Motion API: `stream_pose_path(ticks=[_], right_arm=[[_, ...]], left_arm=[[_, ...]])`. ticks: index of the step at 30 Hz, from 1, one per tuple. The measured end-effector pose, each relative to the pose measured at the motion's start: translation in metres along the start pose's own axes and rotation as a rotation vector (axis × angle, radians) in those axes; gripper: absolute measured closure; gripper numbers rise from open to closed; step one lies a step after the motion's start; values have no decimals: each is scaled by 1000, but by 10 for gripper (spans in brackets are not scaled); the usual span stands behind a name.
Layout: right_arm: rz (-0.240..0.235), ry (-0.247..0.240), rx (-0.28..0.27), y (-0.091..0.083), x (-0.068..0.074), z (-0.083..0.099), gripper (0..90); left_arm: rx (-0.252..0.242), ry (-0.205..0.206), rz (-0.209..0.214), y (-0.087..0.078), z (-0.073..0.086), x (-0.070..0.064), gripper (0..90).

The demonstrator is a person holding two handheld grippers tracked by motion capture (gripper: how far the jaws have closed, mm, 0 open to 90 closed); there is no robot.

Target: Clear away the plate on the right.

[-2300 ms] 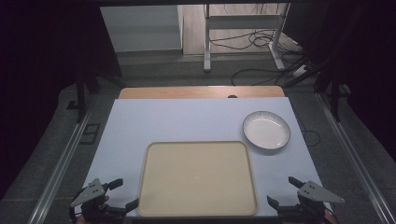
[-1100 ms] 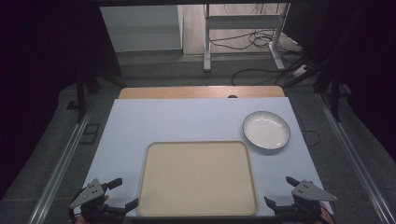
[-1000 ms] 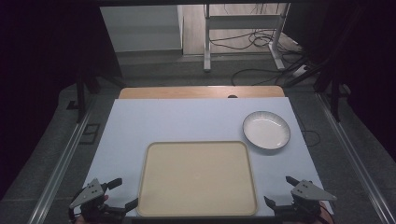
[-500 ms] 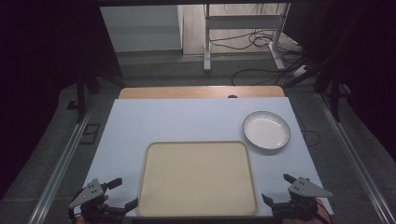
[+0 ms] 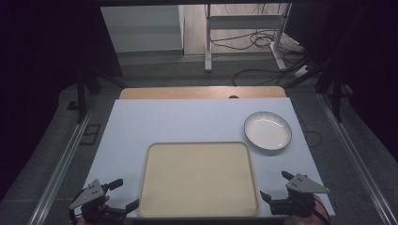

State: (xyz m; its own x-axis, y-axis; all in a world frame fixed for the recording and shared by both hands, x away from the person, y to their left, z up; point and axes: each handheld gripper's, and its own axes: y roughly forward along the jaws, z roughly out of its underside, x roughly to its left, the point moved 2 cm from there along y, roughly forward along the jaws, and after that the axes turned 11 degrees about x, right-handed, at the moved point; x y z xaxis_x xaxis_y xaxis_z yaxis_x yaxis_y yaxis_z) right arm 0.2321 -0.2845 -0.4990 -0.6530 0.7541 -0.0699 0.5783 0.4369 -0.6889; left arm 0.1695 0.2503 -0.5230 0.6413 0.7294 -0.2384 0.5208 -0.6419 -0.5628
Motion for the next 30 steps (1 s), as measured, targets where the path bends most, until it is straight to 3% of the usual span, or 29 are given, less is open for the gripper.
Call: stream_pose_path(ticks=[18, 30], right_arm=[[-24, -9, 3, 15, -4, -11, 0], [-15, -68, 38, 31, 1, -23, 2]], left_arm=[[7, -1, -6, 0, 0, 0, 0], [8, -8, -8, 1, 0, 1, 0]])
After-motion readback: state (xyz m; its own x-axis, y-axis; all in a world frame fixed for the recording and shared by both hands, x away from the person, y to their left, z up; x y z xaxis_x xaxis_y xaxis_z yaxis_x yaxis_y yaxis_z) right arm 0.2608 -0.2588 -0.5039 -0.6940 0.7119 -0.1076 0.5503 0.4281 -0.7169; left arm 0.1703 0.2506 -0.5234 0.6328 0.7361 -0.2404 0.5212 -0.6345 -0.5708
